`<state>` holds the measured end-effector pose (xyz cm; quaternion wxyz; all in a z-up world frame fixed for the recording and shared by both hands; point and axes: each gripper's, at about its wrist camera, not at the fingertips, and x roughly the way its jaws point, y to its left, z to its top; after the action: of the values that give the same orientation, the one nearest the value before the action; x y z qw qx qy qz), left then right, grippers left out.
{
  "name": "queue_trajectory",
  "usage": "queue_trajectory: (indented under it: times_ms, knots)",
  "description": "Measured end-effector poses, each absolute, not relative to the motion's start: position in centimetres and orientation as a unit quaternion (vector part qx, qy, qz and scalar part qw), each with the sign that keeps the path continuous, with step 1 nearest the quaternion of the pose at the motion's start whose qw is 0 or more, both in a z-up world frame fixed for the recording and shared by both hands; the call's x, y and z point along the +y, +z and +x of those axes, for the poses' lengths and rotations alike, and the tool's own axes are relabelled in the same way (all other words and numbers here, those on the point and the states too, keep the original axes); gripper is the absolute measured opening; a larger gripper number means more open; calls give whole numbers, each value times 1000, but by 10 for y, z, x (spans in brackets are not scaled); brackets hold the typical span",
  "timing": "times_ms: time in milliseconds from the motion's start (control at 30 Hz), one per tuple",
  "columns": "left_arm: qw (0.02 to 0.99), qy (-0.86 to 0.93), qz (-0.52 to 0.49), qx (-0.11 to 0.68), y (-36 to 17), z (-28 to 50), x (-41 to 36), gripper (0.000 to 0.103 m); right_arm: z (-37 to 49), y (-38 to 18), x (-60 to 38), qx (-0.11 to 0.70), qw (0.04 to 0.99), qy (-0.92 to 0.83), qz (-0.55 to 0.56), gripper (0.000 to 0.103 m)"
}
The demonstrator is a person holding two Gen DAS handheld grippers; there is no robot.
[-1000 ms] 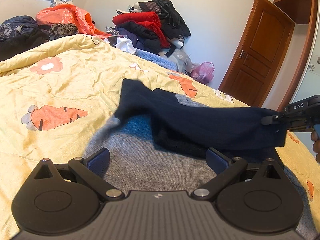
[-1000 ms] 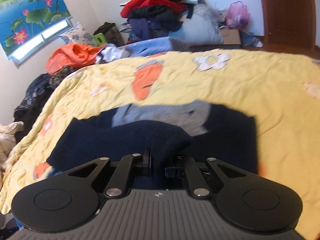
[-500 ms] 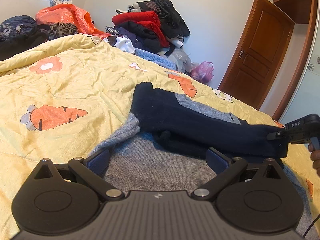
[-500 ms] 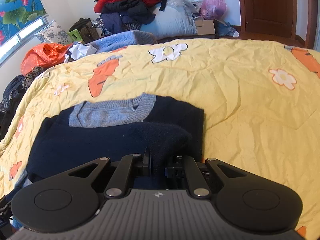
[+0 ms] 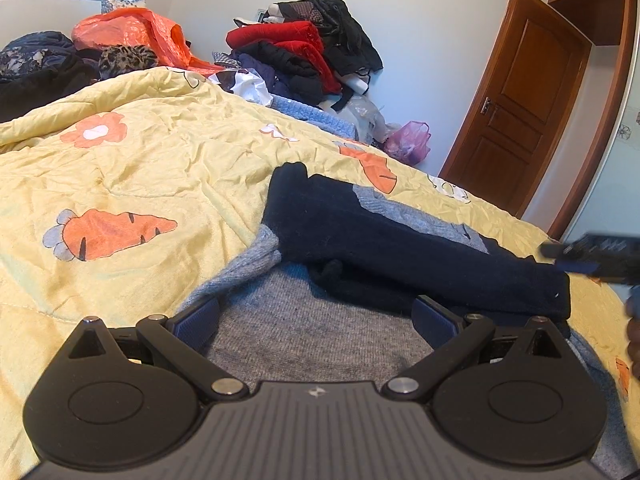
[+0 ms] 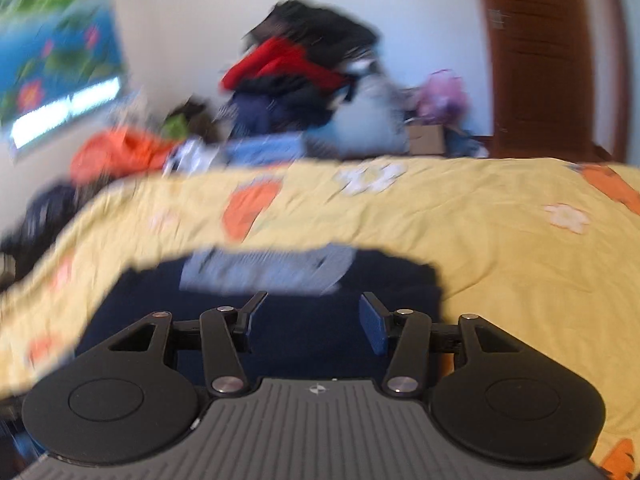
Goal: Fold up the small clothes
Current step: 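Open the right tool and withdraw both tools above the sweater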
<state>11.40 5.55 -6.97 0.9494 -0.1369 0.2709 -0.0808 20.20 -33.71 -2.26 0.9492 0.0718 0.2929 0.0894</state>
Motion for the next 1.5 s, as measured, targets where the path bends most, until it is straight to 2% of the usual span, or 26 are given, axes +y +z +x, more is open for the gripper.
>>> queue_trajectory:
  times_ms: [167, 267, 333, 433, 533, 600, 633, 700, 900, 1100, 1300, 1500]
  knots:
    - [951, -78, -123, 274, -70, 115, 50, 103, 228, -66, -322, 355, 932, 44, 58, 53]
    - [947, -93, -101, 289, -70, 118, 43, 103, 219, -75, -313, 330, 943, 38, 29, 53]
    - [946, -101, -80, 298, -71, 119, 37, 103, 214, -71, -309, 334, 942, 19, 30, 49]
    - [944, -114, -47, 307, -71, 121, 27, 103, 178, -62, -302, 317, 947, 17, 48, 49]
    - [936, -127, -1, 329, -73, 125, 13, 103, 144, -72, -293, 328, 945, 10, 16, 52]
    - [933, -130, 25, 336, -75, 125, 5, 103, 131, -83, -289, 320, 947, 2, -21, 60]
    - [931, -130, 35, 338, -75, 126, 2, 103, 126, -85, -289, 316, 948, -6, -29, 72]
    - [931, -127, 46, 340, -76, 126, -2, 103, 126, -85, -299, 323, 946, -22, 2, 79]
    - [931, -116, 52, 341, -76, 125, -5, 103, 91, -88, -297, 320, 947, -25, -1, 81]
    - [933, -106, 56, 340, -76, 125, -7, 103, 56, -90, -292, 318, 948, -16, 6, 94]
    - [927, -80, 57, 363, -70, 104, -5, 103, 58, -91, -289, 328, 945, -14, 2, 102]
    - [933, -91, 45, 346, -75, 63, 5, 103, 58, -91, -289, 329, 944, -15, 1, 103]
